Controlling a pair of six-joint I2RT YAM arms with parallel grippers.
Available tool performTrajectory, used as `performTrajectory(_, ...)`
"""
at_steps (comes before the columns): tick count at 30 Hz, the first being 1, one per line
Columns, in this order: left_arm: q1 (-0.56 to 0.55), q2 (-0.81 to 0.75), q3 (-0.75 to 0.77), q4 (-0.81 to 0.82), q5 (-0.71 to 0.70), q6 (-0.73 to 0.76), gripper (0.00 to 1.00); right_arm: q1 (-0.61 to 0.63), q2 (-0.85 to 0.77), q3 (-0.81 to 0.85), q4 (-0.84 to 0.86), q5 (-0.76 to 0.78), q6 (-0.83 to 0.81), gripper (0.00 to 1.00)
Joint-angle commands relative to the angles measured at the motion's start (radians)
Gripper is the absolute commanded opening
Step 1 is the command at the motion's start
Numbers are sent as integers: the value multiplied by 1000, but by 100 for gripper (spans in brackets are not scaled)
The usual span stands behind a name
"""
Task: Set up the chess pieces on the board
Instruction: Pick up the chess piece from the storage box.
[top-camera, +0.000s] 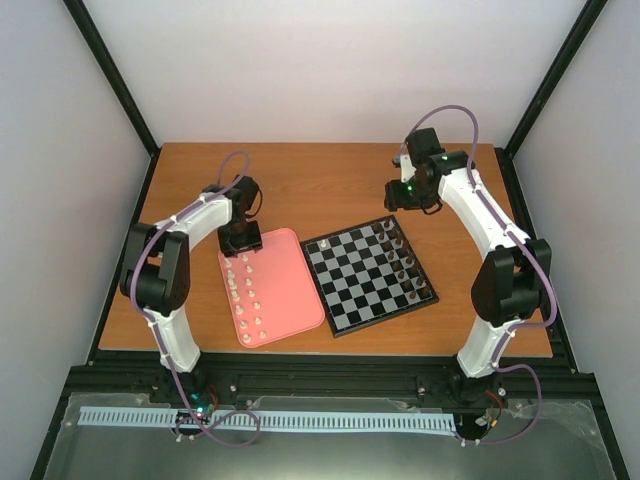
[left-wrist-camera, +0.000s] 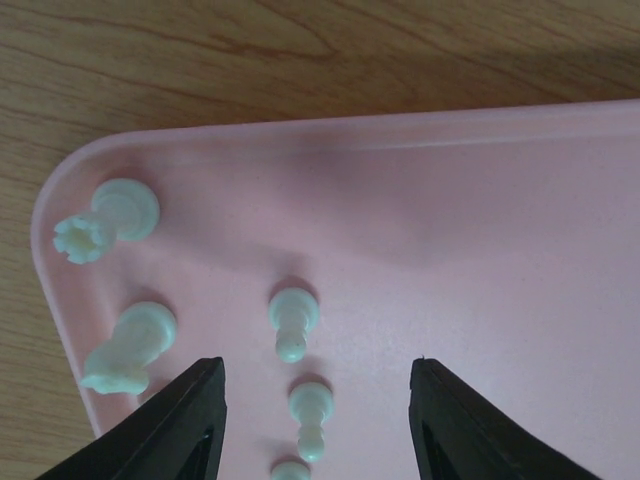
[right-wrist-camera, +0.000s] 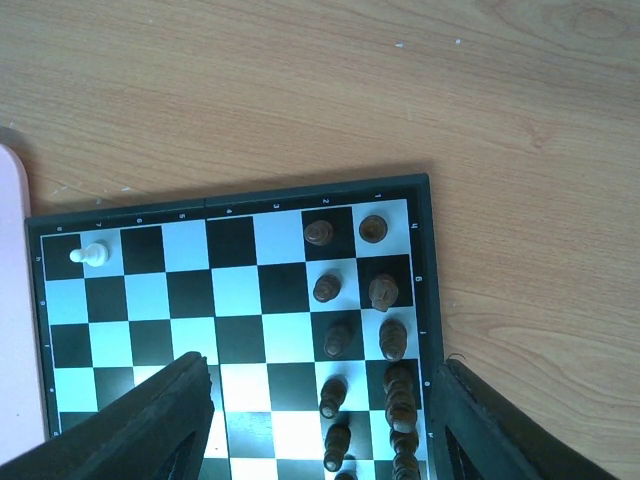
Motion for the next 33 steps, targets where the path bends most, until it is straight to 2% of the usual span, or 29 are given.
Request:
performTrajectory(1, 16, 25, -7, 33, 18, -4, 51, -9, -27, -6, 1, 5, -12, 60)
performTrajectory(19, 36, 91, -1, 67, 37, -16, 38, -10, -20, -7, -5, 16, -12, 60)
performTrajectory(23, 38, 99, 15, 63, 36, -12, 28, -10, -13, -6, -3, 14, -14, 60)
performTrajectory(28, 40, 111, 36, 57, 38, -6, 23, -9, -6, -1, -1, 10, -12, 60)
performTrajectory(33, 42, 125, 47, 54, 51, 4, 7, -10, 3, 4, -1, 9, -12, 60)
